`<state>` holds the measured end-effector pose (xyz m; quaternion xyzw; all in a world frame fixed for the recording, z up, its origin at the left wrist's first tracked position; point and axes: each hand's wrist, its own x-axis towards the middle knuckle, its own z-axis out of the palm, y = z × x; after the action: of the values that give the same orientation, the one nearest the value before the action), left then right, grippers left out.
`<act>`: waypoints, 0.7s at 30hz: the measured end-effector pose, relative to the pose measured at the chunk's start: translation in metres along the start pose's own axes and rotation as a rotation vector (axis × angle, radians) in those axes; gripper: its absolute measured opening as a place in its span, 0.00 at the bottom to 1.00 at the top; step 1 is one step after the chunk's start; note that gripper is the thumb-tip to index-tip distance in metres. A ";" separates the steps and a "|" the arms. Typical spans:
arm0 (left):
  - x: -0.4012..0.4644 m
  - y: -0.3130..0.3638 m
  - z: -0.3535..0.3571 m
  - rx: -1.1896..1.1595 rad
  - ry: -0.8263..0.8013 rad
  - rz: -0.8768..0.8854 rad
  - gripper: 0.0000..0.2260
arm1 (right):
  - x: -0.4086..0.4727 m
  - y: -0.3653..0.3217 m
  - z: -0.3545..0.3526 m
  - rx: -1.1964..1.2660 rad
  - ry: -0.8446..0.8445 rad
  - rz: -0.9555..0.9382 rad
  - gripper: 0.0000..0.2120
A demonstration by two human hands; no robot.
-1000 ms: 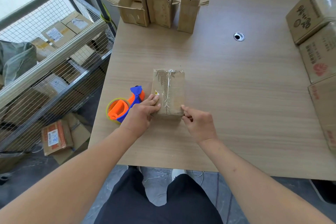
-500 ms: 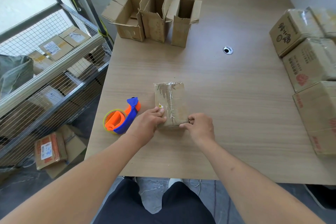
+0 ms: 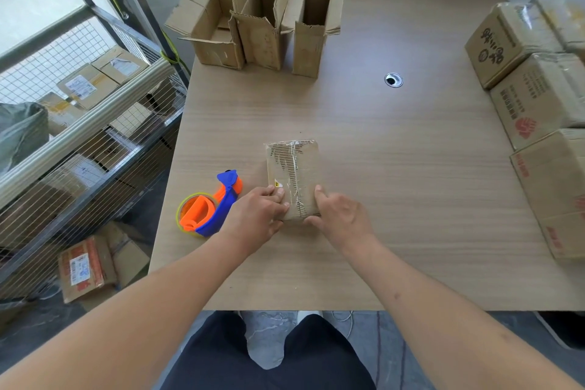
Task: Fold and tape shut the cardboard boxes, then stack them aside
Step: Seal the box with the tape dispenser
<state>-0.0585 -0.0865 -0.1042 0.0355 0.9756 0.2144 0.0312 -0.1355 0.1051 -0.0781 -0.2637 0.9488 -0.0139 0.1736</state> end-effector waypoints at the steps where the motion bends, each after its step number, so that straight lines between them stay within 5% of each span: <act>1: -0.001 0.000 0.001 0.006 0.019 0.015 0.22 | 0.001 -0.002 0.000 -0.040 0.000 -0.009 0.38; 21: -0.002 -0.018 0.006 -0.040 0.060 0.140 0.27 | -0.002 -0.036 -0.019 -0.230 -0.017 0.101 0.37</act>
<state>-0.0575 -0.1006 -0.1168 0.0966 0.9667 0.2367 -0.0123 -0.1228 0.0738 -0.0554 -0.2338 0.9546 0.1062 0.1506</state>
